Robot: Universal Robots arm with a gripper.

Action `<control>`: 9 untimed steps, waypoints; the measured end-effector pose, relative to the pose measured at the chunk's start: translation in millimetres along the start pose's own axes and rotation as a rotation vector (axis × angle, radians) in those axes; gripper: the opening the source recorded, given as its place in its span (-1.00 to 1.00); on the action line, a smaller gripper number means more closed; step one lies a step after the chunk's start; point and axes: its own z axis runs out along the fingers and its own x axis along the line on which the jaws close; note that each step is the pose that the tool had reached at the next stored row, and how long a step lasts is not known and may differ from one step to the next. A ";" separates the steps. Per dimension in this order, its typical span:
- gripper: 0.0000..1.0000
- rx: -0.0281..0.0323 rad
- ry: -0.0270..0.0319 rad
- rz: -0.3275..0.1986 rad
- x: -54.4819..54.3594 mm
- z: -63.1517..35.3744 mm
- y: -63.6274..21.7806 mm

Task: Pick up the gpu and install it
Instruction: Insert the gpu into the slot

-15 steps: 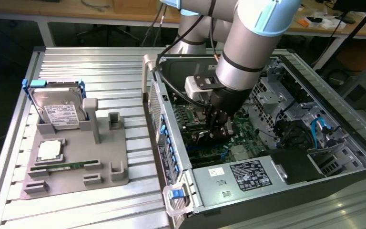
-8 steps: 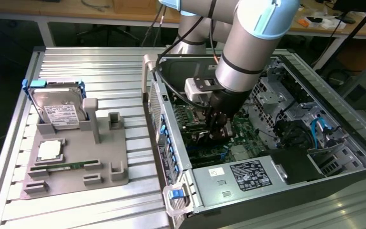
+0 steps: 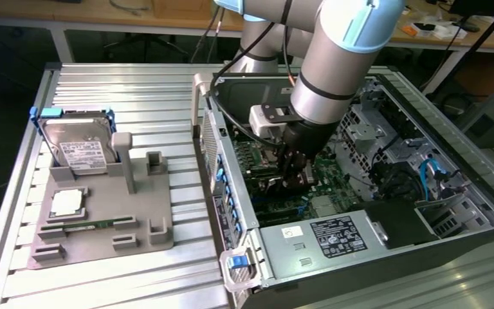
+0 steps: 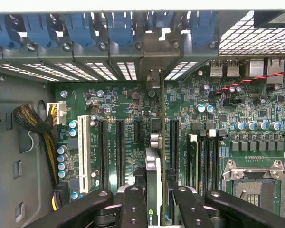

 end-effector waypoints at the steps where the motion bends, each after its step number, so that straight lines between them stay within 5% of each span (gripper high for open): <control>1: -0.47 0.0000 0.0000 0.000 0.0 0.0 0.0; 9: -0.47 -0.0003 0.0004 0.000 0.0 6.6 -0.1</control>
